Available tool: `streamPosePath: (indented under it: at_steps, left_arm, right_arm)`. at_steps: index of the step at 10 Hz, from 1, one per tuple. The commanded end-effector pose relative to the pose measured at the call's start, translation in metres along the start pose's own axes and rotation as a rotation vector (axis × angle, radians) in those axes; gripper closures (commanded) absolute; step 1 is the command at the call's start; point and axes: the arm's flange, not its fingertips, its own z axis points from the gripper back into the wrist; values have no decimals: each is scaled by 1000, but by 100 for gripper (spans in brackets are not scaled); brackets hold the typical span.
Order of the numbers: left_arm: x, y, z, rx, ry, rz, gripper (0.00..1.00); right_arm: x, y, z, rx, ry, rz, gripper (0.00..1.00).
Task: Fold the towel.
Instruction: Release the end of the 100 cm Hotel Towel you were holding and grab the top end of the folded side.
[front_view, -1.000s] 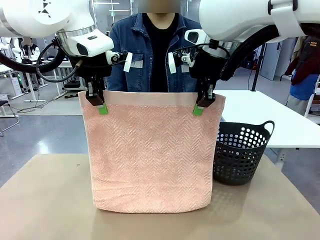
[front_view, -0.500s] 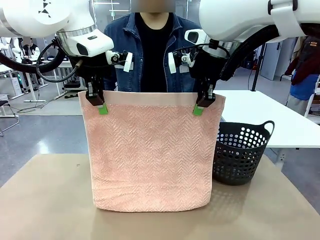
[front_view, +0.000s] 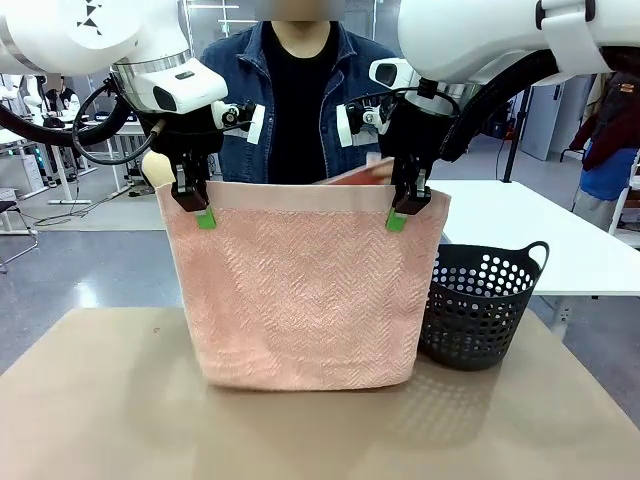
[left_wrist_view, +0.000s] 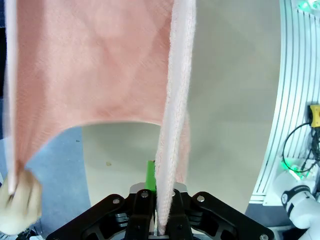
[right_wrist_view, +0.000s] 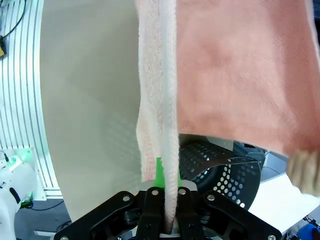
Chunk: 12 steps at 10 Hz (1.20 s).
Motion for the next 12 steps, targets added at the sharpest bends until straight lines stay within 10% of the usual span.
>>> streamPosePath:
  at_steps: [1,12]
  left_arm:
    - [0,0,1,0,0,1,100]
    - [0,0,1,0,0,1,100]
  right_arm:
    - [0,0,0,-1,0,0,100]
    - [0,0,0,-1,0,0,100]
